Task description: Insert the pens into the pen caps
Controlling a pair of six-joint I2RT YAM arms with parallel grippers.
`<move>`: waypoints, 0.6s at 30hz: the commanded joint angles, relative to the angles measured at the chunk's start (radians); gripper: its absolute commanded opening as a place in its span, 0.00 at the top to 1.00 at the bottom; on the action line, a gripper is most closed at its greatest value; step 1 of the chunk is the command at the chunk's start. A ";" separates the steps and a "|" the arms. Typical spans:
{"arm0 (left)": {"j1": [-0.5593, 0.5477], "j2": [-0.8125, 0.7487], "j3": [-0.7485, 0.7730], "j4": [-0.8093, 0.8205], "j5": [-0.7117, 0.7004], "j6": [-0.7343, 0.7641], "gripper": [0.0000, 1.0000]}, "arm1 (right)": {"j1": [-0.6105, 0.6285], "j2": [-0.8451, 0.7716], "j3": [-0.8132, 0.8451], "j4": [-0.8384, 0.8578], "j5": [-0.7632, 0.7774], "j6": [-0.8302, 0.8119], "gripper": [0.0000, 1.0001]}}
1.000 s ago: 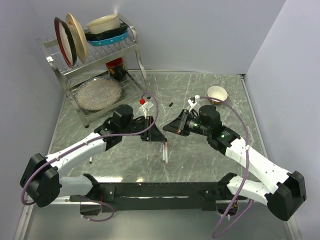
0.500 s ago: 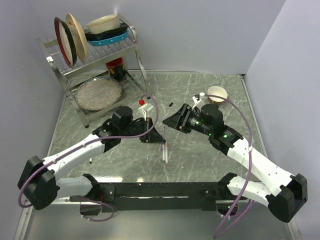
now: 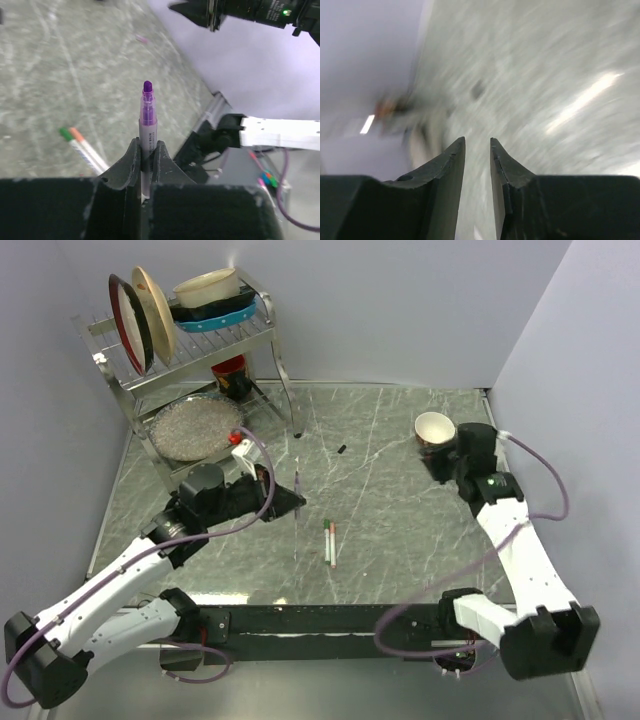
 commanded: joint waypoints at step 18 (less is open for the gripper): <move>0.017 -0.065 -0.065 -0.061 -0.097 0.338 0.99 | -0.251 0.659 0.284 -0.066 -0.039 -1.408 0.55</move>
